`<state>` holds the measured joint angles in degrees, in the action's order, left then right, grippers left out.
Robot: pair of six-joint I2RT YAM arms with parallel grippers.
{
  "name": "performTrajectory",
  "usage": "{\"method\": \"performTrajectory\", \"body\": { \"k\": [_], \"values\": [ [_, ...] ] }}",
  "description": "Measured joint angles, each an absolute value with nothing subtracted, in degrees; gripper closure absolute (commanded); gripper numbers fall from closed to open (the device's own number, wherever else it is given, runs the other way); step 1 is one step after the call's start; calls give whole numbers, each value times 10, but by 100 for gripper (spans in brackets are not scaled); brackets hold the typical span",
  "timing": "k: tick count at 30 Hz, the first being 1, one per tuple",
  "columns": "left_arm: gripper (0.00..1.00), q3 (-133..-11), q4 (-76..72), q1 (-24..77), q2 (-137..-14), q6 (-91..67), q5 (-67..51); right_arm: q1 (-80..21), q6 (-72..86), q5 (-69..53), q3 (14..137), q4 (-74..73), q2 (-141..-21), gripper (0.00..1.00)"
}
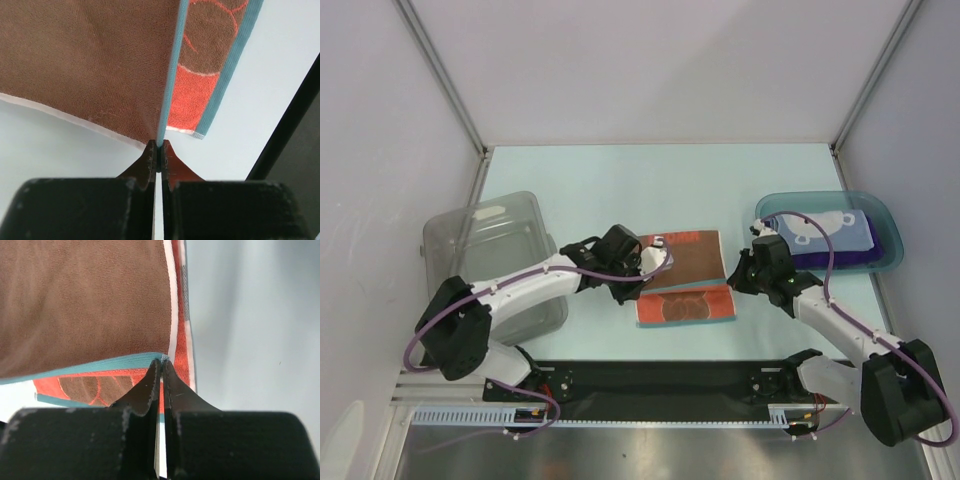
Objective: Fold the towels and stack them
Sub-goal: Fold the towel
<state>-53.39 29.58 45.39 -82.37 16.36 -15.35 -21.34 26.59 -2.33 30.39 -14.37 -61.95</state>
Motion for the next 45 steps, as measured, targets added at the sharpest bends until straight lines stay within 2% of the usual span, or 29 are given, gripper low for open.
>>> {"method": "performTrajectory", "body": {
  "k": [9,12,13,14,16,17,19,22,24,26,27,28,31,39,45],
  "values": [
    [92,-522,292,456,-855,140,-170,-221,281,-21,304,-185,-609,100],
    [75,-522,293,458,-871,136,-175,-224,287,-15,304,-199,-608,88],
    [68,-522,296,458,-874,135,-177,-224,289,-9,304,-205,-608,78],
    [65,-522,302,458,-874,134,-182,-224,293,-4,304,-211,-608,77],
    [62,-522,310,458,-874,130,-190,-224,301,9,304,-229,-607,75],
    [59,-522,312,458,-874,130,-196,-224,305,13,304,-238,-604,71],
    [59,-522,318,458,-874,129,-203,-224,315,18,304,-253,-592,64],
    [60,-522,333,458,-868,129,-209,-224,324,21,312,-276,-568,61],
    [63,-522,340,458,-861,124,-214,-224,326,21,324,-282,-559,61],
    [72,-527,346,458,-856,110,-215,-224,326,21,336,-280,-560,61],
    [72,-531,345,458,-856,100,-212,-224,326,21,342,-278,-565,62],
    [63,-535,342,457,-856,87,-210,-224,326,21,345,-276,-571,64],
    [59,-538,324,451,-858,34,-197,-224,325,16,351,-266,-611,66],
    [57,-473,236,441,-848,-103,-150,-224,353,-5,312,-249,-628,66],
    [62,-446,201,441,-853,-150,-126,-228,380,-12,261,-235,-613,74]
  ]
}}
